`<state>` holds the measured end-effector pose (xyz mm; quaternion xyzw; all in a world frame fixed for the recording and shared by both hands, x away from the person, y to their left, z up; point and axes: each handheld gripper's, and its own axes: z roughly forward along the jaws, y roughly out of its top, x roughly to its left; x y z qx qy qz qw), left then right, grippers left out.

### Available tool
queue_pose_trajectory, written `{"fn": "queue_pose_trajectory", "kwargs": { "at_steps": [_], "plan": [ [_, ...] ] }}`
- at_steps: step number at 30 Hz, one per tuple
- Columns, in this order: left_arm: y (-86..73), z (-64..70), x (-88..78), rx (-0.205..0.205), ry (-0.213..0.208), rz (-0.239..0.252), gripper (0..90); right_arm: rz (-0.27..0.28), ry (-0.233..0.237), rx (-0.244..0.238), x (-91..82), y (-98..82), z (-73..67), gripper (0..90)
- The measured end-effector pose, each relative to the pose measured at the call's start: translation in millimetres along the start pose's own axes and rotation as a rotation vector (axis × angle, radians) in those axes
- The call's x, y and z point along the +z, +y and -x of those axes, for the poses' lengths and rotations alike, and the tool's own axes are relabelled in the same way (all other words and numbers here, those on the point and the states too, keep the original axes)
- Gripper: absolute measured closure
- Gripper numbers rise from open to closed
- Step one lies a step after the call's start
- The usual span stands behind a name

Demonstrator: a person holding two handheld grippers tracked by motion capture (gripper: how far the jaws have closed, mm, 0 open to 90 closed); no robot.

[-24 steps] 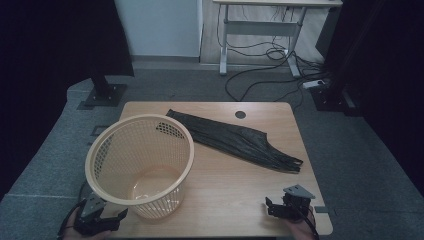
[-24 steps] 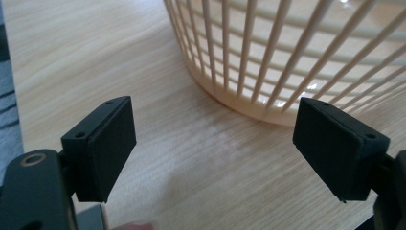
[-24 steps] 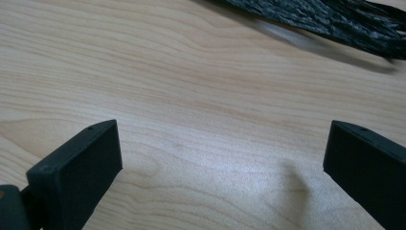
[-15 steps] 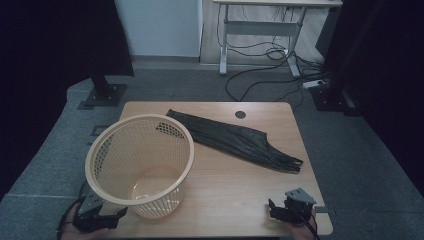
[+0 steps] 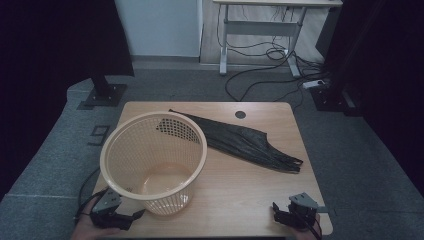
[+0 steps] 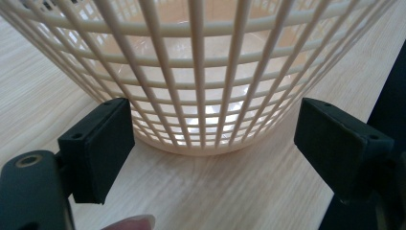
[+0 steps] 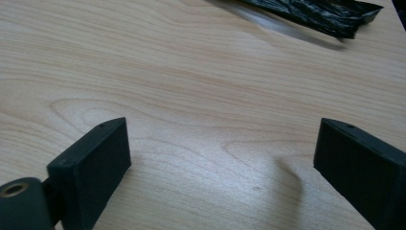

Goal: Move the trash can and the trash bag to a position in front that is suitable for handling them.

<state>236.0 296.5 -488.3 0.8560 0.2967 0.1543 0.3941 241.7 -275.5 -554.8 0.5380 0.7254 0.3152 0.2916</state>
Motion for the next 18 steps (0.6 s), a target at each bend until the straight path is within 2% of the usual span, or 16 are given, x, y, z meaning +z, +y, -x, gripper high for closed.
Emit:
{"fn": "queue_pose_trajectory", "kwargs": {
  "at_steps": [4,7,15,16,18],
  "plan": [
    [10.1,0.3,15.0,0.0,-0.017,0.009,13.7,-0.003,0.007,0.014,1.9,-0.4,0.5,6.2],
    [17.2,2.7,24.6,0.006,-0.016,0.014,14.3,0.003,0.019,0.005,2.8,0.9,-1.7,6.4],
    [38.0,12.8,48.5,0.04,-0.049,0.009,14.3,0.008,0.077,-0.018,14.5,13.8,-6.5,6.7],
    [44.2,14.7,55.8,0.043,-0.062,0.01,14.3,0.007,0.081,-0.02,15.4,14.0,-6.9,6.7],
    [47.3,15.8,59.5,0.048,-0.062,0.009,14.4,0.006,0.081,-0.023,16.4,14.1,-7.0,6.8]
  ]
}}
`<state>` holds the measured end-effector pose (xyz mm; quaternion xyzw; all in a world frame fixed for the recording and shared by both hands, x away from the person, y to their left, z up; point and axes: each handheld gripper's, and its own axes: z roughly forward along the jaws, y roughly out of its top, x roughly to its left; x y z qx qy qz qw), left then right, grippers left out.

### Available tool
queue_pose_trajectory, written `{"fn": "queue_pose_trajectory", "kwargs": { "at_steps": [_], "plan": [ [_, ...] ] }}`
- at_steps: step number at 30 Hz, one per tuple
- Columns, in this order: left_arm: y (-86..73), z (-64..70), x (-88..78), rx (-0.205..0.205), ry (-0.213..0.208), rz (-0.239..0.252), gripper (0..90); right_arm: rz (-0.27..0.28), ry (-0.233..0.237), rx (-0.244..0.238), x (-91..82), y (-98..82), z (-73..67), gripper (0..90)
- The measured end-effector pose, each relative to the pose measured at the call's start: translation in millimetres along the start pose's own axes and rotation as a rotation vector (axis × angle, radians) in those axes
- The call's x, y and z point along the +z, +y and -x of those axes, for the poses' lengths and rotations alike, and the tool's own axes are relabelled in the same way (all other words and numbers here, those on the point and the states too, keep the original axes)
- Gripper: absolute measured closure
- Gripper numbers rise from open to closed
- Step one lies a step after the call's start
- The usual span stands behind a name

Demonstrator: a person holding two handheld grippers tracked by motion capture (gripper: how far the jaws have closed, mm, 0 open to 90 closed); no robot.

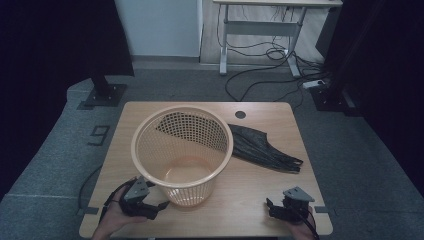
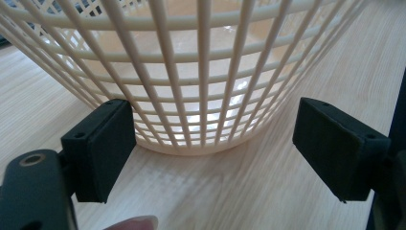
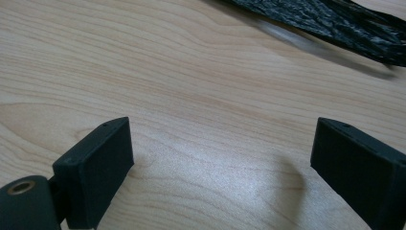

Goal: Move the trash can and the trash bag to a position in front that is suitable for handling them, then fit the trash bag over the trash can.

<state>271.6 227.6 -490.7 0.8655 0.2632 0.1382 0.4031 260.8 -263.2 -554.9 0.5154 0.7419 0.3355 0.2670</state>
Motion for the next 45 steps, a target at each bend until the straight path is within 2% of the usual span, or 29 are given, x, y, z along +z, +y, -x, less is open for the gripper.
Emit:
{"fn": "queue_pose_trajectory", "kwargs": {
  "at_steps": [2,5,9,15,18,20,23,24,28,31,38,40,43,45],
  "plan": [
    [4.7,1.8,6.5,0.006,0.009,0.001,15.1,-0.018,0.009,0.001,1.7,1.7,-0.2,6.8],
    [10.7,2.7,14.3,-0.01,0.024,0.005,15.4,0.001,0.007,-0.007,0.3,2.5,-2.4,7.3],
    [15.8,3.8,21.4,-0.015,0.009,0.015,15.5,-0.006,0.015,-0.009,0.2,1.4,-3.8,7.3],
    [16.9,6.8,23.9,-0.014,0.022,0.017,15.4,-0.014,0.021,-0.014,0.1,-1.1,-1.8,7.3],
    [12.9,6.7,19.3,-0.023,0.031,0.015,15.5,-0.013,0.018,-0.011,-1.5,-2.0,-0.7,7.2],
    [4.6,6.1,9.4,-0.035,0.072,0.0,15.5,-0.015,0.012,0.0,-4.0,-4.6,1.9,7.2],
    [-1.6,5.7,1.3,-0.052,0.087,0.006,15.5,-0.022,0.014,0.014,-4.9,-6.2,4.3,7.2],
    [-8.4,4.4,-6.1,-0.06,0.109,0.002,15.5,-0.021,0.016,0.023,-5.8,-6.8,6.0,7.2],
    [-25.7,-1.0,-14.8,-0.082,0.164,-0.033,15.5,-0.022,0.015,0.021,-6.0,-6.6,5.3,7.2],
    [-36.5,-8.3,-19.9,-0.112,0.182,-0.045,15.5,-0.013,0.014,0.015,-6.6,-5.4,3.6,7.2],
    [-45.3,-16.8,-27.3,-0.141,0.215,-0.056,15.5,0.0,0.01,0.007,-7.7,-1.3,3.5,7.3],
    [-48.7,-19.2,-27.1,-0.156,0.226,-0.061,15.5,0.012,-0.011,-0.022,-8.0,3.9,0.5,7.5],
    [-50.6,-20.1,-25.4,-0.159,0.228,-0.069,16.2,0.028,-0.002,-0.04,-7.3,10.9,-3.2,7.5],
    [-53.0,-19.0,-21.7,-0.161,0.226,-0.074,17.5,0.052,0.025,-0.062,-1.9,27.7,-9.4,9.0]
  ]
}}
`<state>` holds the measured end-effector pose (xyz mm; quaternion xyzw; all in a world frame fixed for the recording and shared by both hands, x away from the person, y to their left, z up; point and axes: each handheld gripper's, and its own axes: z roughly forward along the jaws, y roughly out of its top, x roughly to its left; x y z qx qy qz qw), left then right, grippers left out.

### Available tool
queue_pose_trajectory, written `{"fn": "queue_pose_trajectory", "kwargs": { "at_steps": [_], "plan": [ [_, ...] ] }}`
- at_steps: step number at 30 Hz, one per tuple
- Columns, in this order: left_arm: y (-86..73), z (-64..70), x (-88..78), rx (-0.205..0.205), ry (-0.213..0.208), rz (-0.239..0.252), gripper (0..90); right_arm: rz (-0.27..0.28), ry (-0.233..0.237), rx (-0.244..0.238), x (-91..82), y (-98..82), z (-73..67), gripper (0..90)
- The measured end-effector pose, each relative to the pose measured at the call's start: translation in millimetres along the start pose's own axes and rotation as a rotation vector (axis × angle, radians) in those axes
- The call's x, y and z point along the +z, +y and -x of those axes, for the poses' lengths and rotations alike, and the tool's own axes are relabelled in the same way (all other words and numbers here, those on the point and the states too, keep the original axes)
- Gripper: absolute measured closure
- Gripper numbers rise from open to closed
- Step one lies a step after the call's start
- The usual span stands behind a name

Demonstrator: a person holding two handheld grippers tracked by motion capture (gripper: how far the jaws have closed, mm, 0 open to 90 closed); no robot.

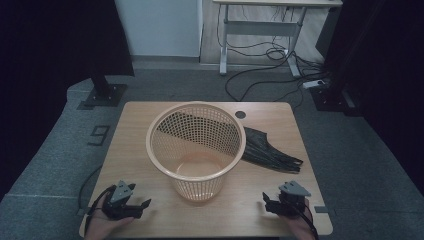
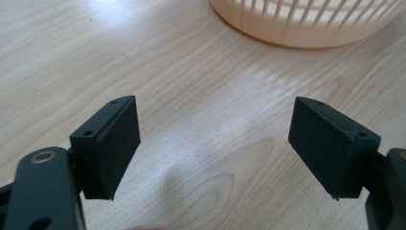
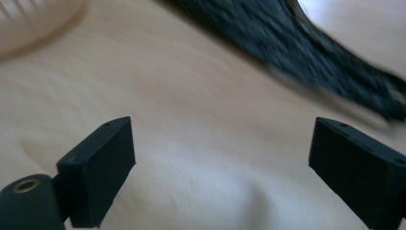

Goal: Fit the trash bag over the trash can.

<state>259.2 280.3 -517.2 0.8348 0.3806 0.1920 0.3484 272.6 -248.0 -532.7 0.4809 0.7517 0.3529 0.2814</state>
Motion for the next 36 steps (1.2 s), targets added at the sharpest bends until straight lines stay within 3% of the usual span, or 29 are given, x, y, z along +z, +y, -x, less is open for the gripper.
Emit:
{"fn": "queue_pose_trajectory", "kwargs": {
  "at_steps": [4,5,6,9,10,12,14,17,21,23,24,27,28,29,31,32,36],
  "plan": [
    [-1.9,0.0,6.4,-0.002,0.014,-0.005,17.5,0.021,0.043,-0.017,15.5,22.1,-6.8,12.0],
    [-2.0,-0.1,8.4,0.007,0.026,-0.013,17.5,0.032,0.052,-0.013,24.4,31.3,-10.5,11.9],
    [-1.8,0.5,11.5,0.011,0.026,-0.008,17.5,0.032,0.075,-0.008,45.7,51.2,-18.3,11.8],
    [-1.4,0.8,16.3,0.001,-0.004,0.009,18.3,-0.021,0.047,-0.037,79.6,80.9,-30.4,12.2],
    [-1.4,0.8,16.3,0.001,-0.004,0.009,18.9,-0.021,0.047,-0.037,79.6,80.9,-30.4,12.2],
    [-2.1,2.2,23.1,0.015,-0.023,-0.007,18.9,-0.056,0.001,-0.06,107.5,101.2,-37.7,14.8],
    [-2.5,2.3,25.8,0.012,-0.031,-0.007,18.9,-0.08,-0.023,-0.085,121.6,109.5,-40.0,17.9],
    [-3.1,-0.3,26.0,0.004,-0.035,-0.002,19.3,-0.116,-0.017,-0.104,139.7,117.1,-38.2,23.6],
    [-4.7,-6.1,24.6,-0.018,-0.06,-0.008,21.6,-0.136,0.002,-0.079,156.9,121.1,-29.2,43.6],
    [-5.6,-8.9,23.9,-0.026,-0.06,-0.008,22.3,-0.156,0.045,-0.029,163.4,119.3,-25.1,47.4],
    [-5.9,-9.9,23.8,-0.03,-0.058,-0.01,22.5,-0.174,0.05,-0.043,165.8,117.7,-23.7,48.3],
    [-6.3,-10.1,24.5,-0.032,-0.05,-0.017,22.6,-0.173,0.064,-0.022,165.5,117.0,-21.1,65.6],
    [-6.3,-9.4,24.9,-0.029,-0.049,-0.02,22.6,-0.183,0.067,-0.027,164.2,117.1,-20.2,77.4],
    [-6.3,-9.4,24.9,-0.029,-0.049,-0.02,22.6,-0.183,0.067,-0.027,164.2,117.1,-20.2,77.4],
    [-6.9,-7.4,25.5,-0.015,-0.04,-0.029,22.6,-0.202,0.113,-0.017,160.1,116.1,-16.7,88.9],
    [-7.4,-6.5,25.5,-0.008,-0.035,-0.034,22.6,-0.204,0.131,-0.025,152.1,113.3,-14.2,89.2],
    [-9.9,-6.5,22.5,0.0,-0.029,-0.043,22.7,-0.171,0.116,-0.098,122.6,97.3,-9.8,89.2]
  ]
}}
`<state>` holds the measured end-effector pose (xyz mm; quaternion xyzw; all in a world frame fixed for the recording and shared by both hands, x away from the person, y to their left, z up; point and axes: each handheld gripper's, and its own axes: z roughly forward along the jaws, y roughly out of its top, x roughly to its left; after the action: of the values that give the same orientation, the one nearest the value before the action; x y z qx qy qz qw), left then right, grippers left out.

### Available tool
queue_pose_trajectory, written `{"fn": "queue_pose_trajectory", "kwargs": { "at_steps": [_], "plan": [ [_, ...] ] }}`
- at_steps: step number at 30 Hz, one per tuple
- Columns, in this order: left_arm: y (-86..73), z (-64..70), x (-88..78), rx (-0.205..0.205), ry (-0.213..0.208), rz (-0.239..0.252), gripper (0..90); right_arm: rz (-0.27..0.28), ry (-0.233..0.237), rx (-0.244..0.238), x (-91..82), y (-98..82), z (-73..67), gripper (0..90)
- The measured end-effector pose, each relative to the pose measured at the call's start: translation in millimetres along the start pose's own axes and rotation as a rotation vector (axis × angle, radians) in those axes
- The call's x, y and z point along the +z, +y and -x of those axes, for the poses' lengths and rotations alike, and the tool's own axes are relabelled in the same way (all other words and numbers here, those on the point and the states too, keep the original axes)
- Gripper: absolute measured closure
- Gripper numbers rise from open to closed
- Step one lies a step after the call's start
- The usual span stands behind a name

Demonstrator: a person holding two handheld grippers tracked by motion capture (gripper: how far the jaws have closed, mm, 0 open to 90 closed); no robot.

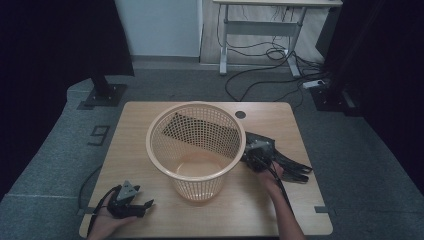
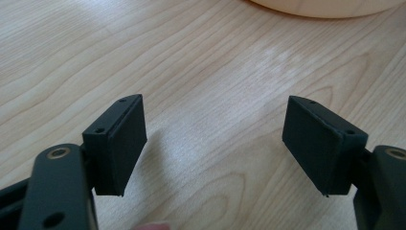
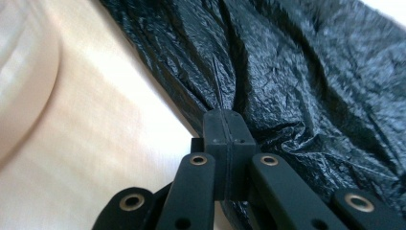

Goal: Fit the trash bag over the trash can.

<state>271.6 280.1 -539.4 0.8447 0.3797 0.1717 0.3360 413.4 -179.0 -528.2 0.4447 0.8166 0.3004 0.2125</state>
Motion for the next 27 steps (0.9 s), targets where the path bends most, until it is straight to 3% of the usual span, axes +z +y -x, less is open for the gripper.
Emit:
{"fn": "queue_pose_trajectory", "kwargs": {
  "at_steps": [6,7,8,12,14,17,19,22,24,27],
  "plan": [
    [0.8,4.3,0.0,0.008,0.02,-0.006,22.6,0.089,0.024,0.014,-57.4,-44.1,5.2,89.2],
    [0.8,4.3,0.0,0.008,0.02,-0.006,22.6,0.089,0.024,0.014,-57.4,-44.1,5.2,89.2],
    [1.6,5.9,-0.6,0.013,0.023,-0.008,22.6,0.126,0.029,-0.003,-77.5,-61.1,4.4,89.1],
    [2.7,7.2,-2.4,0.011,0.031,-0.004,22.5,0.186,0.054,0.023,-109.0,-91.5,6.0,89.1],
    [2.7,7.5,-2.7,0.009,0.034,-0.004,22.5,0.192,0.057,0.029,-114.6,-98.1,6.4,89.1],
    [1.9,8.7,-1.9,0.008,0.035,-0.01,22.4,0.199,0.039,0.038,-126.3,-122.3,7.8,88.9],
    [1.8,9.4,-0.7,0.011,0.038,-0.016,22.5,0.163,0.024,0.01,-127.4,-130.0,9.8,88.0],
    [1.8,10.8,0.6,0.016,0.038,-0.022,22.4,0.157,0.02,0.041,-130.2,-138.2,15.9,86.0],
    [1.8,11.4,0.3,0.019,0.038,-0.02,22.4,0.157,0.012,0.05,-131.2,-140.8,17.2,78.7],
    [2.1,11.2,-0.7,0.02,0.038,-0.017,22.2,0.193,-0.007,0.048,-131.0,-136.4,10.6,52.0]
  ]
}}
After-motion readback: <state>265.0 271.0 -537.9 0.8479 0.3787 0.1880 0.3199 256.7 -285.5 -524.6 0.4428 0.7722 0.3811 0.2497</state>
